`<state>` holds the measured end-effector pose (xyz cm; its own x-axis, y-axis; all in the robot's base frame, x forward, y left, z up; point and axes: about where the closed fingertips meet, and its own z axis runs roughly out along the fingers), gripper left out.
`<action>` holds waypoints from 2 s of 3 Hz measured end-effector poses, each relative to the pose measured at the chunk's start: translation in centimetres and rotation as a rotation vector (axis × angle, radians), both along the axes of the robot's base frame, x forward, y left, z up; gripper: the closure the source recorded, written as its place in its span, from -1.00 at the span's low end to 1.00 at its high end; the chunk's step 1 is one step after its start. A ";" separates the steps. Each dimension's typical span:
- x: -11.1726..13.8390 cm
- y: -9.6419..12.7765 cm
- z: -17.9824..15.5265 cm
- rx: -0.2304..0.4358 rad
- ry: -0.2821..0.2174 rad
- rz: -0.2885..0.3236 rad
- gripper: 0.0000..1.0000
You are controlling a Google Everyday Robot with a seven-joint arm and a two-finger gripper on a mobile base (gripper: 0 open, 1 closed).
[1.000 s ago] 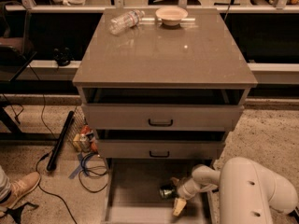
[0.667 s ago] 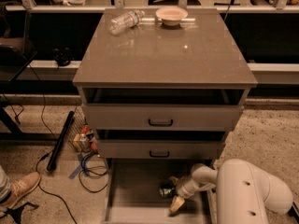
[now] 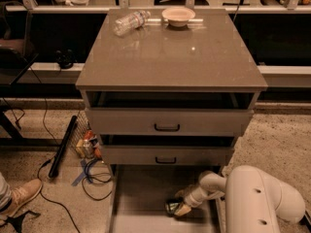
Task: Pick green can from bottom drawer and place on counter
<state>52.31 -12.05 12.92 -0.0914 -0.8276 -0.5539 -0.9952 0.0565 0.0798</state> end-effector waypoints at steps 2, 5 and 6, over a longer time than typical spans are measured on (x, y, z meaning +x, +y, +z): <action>-0.3 -1.9 4.4 0.036 -0.093 -0.009 1.00; -2.6 -7.5 17.3 0.090 -0.291 -0.044 1.00; -2.4 -7.7 18.5 0.108 -0.314 -0.041 1.00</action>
Offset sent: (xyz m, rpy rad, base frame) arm -0.0096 -0.0427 0.1015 0.0614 -0.1866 -0.0176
